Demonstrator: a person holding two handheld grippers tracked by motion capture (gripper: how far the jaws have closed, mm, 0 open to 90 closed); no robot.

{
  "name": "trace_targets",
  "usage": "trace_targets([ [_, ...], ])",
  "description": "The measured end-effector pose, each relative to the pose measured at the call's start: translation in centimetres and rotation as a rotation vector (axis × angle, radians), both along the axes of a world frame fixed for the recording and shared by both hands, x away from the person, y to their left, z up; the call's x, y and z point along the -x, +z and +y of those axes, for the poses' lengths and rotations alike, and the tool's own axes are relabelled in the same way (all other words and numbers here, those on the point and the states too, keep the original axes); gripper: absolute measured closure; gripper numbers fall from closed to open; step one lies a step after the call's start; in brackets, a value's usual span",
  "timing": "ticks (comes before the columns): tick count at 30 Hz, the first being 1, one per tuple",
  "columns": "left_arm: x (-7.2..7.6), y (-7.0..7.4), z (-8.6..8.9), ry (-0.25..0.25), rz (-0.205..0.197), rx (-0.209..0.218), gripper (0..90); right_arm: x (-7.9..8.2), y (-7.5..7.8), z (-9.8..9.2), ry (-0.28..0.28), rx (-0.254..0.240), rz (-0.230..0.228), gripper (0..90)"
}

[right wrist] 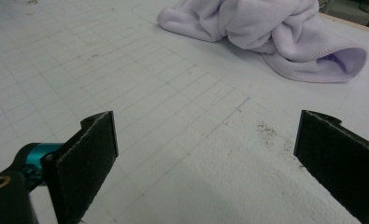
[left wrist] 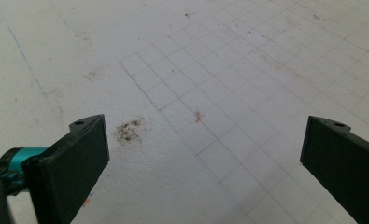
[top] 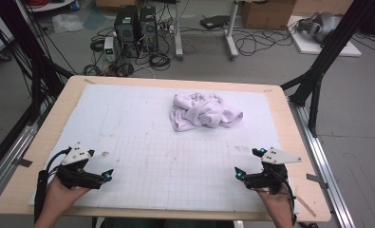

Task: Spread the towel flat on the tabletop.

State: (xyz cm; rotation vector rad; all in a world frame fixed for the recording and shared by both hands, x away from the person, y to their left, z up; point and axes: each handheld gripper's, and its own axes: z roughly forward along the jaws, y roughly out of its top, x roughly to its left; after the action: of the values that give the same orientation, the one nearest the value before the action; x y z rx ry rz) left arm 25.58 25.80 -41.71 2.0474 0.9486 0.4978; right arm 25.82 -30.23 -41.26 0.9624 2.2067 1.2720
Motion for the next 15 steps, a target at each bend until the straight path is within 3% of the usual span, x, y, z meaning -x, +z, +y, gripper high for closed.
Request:
trace_targets([
  [15,-0.04,-0.07,-0.09,-0.005,0.0,0.002,1.8,-0.23,-0.08,0.04,0.004,-0.003,-0.003,5.3],
])
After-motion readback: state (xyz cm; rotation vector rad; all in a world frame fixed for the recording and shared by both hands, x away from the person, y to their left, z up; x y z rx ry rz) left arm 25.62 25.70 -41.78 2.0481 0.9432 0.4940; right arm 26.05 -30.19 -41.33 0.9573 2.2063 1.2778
